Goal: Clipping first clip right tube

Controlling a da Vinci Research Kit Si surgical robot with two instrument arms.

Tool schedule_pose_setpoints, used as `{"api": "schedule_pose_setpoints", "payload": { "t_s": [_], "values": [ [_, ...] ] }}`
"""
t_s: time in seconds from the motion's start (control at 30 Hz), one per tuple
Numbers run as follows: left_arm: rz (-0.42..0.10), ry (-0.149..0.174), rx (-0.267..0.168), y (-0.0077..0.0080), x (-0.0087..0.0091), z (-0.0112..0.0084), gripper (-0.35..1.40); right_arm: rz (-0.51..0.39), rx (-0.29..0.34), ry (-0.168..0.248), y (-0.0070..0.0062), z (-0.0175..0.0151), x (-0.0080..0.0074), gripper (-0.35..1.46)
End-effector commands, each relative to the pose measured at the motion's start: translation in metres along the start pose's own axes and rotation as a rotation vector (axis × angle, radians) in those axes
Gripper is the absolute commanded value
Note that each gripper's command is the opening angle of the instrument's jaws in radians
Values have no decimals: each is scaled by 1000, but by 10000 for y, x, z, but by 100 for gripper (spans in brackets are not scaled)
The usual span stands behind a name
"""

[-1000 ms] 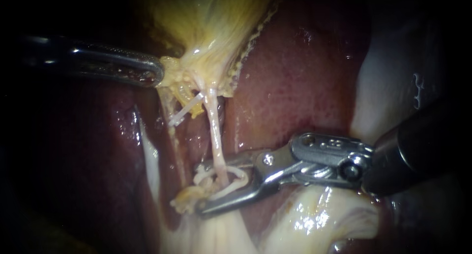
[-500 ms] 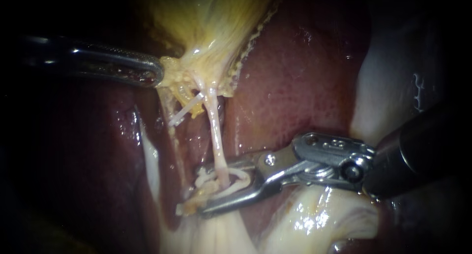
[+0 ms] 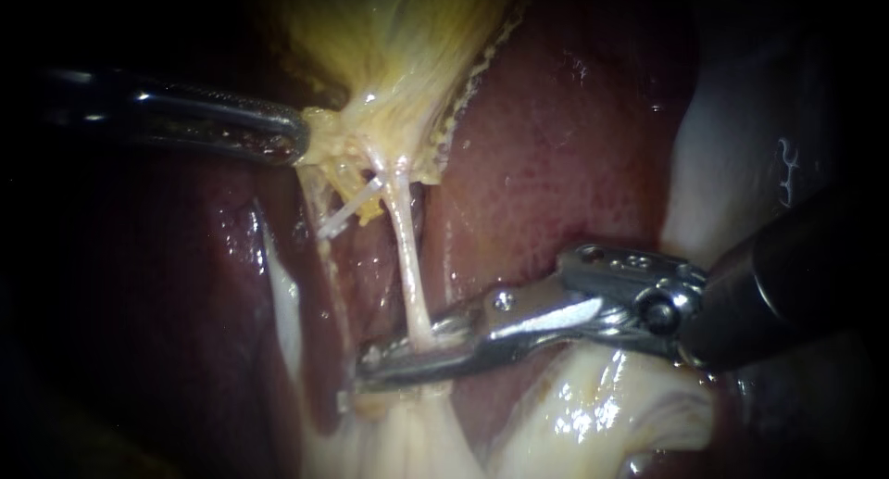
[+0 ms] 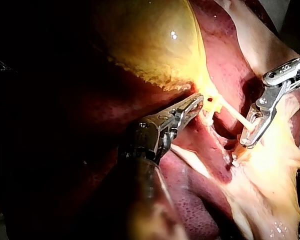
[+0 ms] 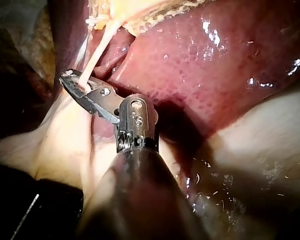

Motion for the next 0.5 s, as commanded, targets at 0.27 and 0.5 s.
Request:
{"api": "schedule_pose_setpoints", "payload": {
  "t_s": [0.27, 0.5],
  "values": [
    [0, 1, 1, 0, 0, 0, -35, 2, -9, -22, 1, 3, -5, -35],
    [0, 1, 3, 0, 0, 1, -35, 3, -9, -22, 2, 3, -5, -35]
  ]
}}
